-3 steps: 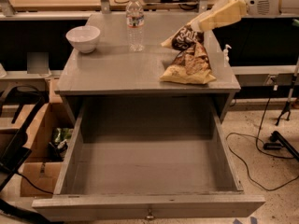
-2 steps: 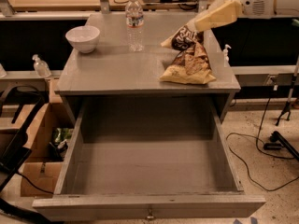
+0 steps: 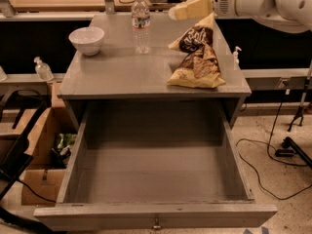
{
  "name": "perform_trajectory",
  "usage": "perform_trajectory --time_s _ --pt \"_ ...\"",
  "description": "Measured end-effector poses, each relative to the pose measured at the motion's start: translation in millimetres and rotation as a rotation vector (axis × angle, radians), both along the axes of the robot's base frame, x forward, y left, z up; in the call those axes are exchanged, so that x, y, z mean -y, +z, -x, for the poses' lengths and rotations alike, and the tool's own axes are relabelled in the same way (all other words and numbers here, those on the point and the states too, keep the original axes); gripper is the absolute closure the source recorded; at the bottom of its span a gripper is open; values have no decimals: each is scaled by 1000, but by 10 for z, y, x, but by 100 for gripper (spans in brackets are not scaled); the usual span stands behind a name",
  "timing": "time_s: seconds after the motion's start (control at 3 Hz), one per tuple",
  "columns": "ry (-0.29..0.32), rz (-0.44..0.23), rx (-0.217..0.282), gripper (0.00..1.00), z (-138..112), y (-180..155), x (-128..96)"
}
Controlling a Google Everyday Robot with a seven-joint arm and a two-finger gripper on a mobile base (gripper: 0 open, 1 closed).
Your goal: Place water bottle into top drawer
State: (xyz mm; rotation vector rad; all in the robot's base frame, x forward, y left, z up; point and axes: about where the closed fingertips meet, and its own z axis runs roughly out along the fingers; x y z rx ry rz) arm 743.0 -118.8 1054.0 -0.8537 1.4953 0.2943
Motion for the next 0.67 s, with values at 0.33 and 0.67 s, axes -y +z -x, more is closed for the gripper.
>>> perform_trajectory --time_s 0.33,0.67 --pt "-37 -20 -47 0 -419 -144 -194" --pt "-8 -30 -99 0 -708 -373 -578"
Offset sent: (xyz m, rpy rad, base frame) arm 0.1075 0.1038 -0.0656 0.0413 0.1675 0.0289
